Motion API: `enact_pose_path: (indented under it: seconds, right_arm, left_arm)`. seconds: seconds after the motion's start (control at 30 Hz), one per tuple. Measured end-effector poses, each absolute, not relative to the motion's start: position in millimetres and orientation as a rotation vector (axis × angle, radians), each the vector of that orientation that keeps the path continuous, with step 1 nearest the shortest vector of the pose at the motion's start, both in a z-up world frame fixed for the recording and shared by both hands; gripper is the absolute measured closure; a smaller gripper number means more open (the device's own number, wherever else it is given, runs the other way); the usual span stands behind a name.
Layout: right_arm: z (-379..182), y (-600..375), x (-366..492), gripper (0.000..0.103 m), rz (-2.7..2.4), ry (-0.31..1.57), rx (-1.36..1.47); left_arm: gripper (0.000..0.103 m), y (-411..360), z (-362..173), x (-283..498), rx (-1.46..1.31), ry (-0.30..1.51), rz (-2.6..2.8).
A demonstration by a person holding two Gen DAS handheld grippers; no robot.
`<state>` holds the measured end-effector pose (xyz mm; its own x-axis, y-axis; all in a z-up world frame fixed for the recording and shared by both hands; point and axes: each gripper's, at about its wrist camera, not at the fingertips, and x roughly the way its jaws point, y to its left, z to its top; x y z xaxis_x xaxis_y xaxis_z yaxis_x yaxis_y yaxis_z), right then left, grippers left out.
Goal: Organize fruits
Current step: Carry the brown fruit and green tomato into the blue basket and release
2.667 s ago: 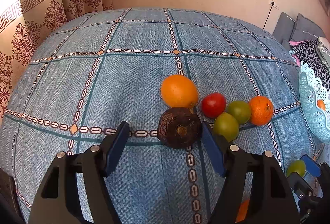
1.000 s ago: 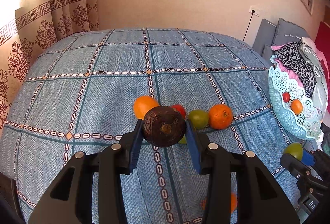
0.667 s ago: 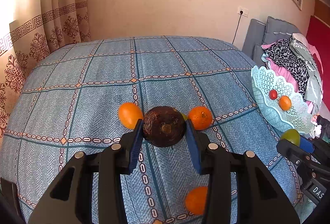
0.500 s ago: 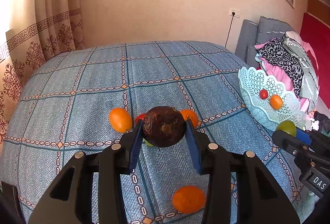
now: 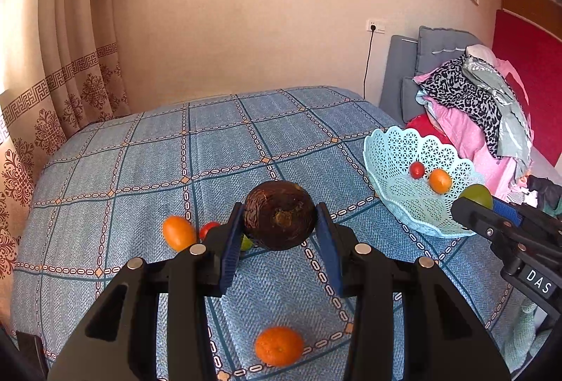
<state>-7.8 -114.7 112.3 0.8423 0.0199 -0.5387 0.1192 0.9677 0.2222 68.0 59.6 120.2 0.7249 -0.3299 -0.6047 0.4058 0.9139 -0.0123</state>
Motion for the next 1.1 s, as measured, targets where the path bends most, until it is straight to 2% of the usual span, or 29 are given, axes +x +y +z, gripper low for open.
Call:
enact_pose_path:
  seconds: [0.57,1.1]
  right_arm:
    - [122.8,-171.3,-15.9,0.068,-0.196,0.511,0.330]
    - [101.1,-212.2,-3.8,0.068,-0.277,0.544,0.408]
  left_arm:
    - [0.061,-13.0,152.1,65.5,0.152,0.595,-0.551]
    - [0.061,-61.1,120.0,82.7,0.182,0.673,-0.606]
